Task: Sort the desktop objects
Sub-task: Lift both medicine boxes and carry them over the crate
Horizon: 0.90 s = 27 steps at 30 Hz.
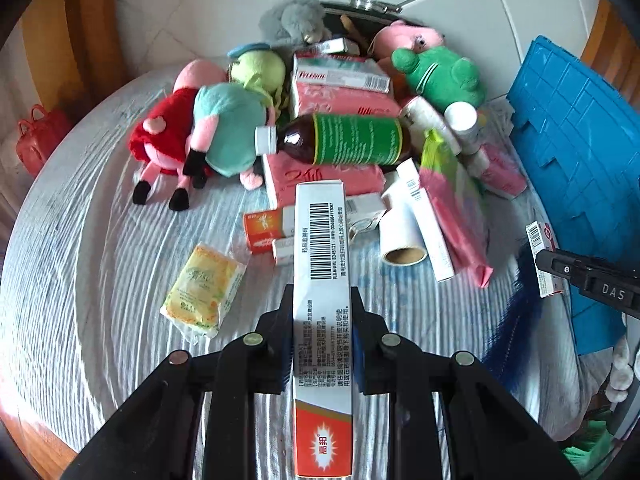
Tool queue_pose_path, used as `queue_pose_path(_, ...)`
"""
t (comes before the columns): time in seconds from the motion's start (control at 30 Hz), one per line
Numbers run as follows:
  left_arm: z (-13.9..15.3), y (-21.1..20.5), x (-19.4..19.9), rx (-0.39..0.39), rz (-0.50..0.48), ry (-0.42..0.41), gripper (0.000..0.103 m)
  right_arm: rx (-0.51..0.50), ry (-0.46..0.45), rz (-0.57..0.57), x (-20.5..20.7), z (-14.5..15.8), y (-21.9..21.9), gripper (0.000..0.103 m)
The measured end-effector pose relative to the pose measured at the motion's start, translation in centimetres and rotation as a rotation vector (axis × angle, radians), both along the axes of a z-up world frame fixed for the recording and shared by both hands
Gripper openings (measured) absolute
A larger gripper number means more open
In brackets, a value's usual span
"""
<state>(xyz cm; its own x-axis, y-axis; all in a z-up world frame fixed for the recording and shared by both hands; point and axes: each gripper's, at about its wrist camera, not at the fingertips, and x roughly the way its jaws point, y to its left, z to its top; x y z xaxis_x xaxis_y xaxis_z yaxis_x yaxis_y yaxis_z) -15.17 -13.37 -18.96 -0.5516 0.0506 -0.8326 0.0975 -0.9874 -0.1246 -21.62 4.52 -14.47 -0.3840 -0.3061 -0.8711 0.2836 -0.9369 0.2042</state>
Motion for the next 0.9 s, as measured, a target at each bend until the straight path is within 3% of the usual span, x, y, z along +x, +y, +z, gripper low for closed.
queue_pose_path(0.23, 8.4, 4.5, 0.2, -0.037, -0.093, 0.196, 0.023, -0.061, 0.253, 0.008, 3.8, 10.2, 2.1, 0.03)
queue_pose_path(0.43, 15.5, 10.1, 0.0, -0.041, -0.198, 0.361, 0.023, -0.073, 0.451, -0.032, 6.3, 17.9, 6.7, 0.03)
queue_pose_path(0.7, 22.8, 19.9, -0.6, -0.033, -0.352, 0.495, 0.023, -0.016, 0.588, -0.159, 8.2, 25.0, 15.7, 0.03)
queue_pose_path(0.9, 28.8, 28.0, -1.0, -0.049, -0.438, 0.592, 0.023, 0.067, 0.618, -0.238, 8.3, 27.6, 23.6, 0.03)
